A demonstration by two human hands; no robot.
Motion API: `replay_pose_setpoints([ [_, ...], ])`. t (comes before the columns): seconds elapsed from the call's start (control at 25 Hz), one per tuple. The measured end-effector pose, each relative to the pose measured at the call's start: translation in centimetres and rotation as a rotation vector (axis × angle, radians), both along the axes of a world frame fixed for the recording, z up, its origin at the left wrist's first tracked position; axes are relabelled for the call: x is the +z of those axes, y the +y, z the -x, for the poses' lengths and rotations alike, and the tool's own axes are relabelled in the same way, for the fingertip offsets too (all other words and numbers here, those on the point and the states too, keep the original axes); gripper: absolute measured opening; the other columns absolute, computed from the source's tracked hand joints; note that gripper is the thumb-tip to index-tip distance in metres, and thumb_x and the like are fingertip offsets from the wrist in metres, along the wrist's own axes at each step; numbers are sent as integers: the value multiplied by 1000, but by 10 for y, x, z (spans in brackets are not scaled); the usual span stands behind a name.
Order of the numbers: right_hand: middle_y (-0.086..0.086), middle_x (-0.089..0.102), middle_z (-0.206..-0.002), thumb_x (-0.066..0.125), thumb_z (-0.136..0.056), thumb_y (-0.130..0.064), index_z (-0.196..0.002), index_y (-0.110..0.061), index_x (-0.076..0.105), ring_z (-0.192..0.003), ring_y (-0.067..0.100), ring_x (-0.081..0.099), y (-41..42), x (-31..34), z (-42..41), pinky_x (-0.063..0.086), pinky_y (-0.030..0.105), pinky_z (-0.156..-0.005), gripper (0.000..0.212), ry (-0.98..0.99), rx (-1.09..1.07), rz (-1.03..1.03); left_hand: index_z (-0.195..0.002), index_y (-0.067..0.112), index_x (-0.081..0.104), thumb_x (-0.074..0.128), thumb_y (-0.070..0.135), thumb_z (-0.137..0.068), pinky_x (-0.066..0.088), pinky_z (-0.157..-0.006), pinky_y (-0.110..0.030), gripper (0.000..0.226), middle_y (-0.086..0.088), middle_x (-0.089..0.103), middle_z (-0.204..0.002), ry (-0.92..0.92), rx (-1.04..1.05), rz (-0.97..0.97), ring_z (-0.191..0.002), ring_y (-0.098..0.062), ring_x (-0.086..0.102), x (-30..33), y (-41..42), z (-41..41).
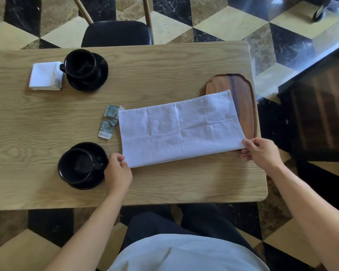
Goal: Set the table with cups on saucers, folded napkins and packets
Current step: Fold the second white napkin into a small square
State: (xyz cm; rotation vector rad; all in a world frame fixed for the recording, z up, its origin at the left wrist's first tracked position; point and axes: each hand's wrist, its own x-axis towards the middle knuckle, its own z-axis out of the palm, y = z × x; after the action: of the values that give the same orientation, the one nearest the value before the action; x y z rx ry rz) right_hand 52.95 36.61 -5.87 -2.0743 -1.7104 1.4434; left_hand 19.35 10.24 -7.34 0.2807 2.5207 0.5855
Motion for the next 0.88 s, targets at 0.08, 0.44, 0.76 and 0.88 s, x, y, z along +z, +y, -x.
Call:
replay_pose_setpoints([
  [0.08, -1, 74, -67, 63, -99, -37, -86, -16, 71, -60, 12, 71, -1, 0, -1, 55, 29, -56, 26, -152, 109, -56, -100, 20, 51, 48, 9, -100, 48, -72, -40, 12, 2, 59, -99, 81, -50, 7, -89, -22, 56, -7, 1, -10],
  [0.44, 12, 53, -126, 60, -95, -27, -125, -15, 58, -118, 32, 48, -49, -3, 55, 44, 47, -102, 33, -342, 366, -589, -123, -3, 54, 62, 7, -88, 45, -94, -56, 37, -26, 48, -129, 444, -482, 43, -116, -46, 50, -13, -8, -45],
  [0.76, 13, 11, -169, 39, -107, -42, -160, -20, 26, -156, 36, 4, -99, -58, 163, 6, 54, -125, 60, -230, 1097, -642, -160, 8, 14, 26, 52, -102, 9, -124, -57, 74, -23, 4, -167, 372, -780, 150, -155, -38, 0, -53, 21, -50],
  [0.88, 10, 8, -170, 34, -106, -48, -162, -13, 19, -157, 28, 4, -71, -68, 115, 11, 49, -126, 67, -273, 1112, -667, -160, 7, 10, 28, 56, -101, 8, -124, -59, 79, -29, -3, -165, 389, -799, 132, -154, -42, -5, -64, 1, -39],
])
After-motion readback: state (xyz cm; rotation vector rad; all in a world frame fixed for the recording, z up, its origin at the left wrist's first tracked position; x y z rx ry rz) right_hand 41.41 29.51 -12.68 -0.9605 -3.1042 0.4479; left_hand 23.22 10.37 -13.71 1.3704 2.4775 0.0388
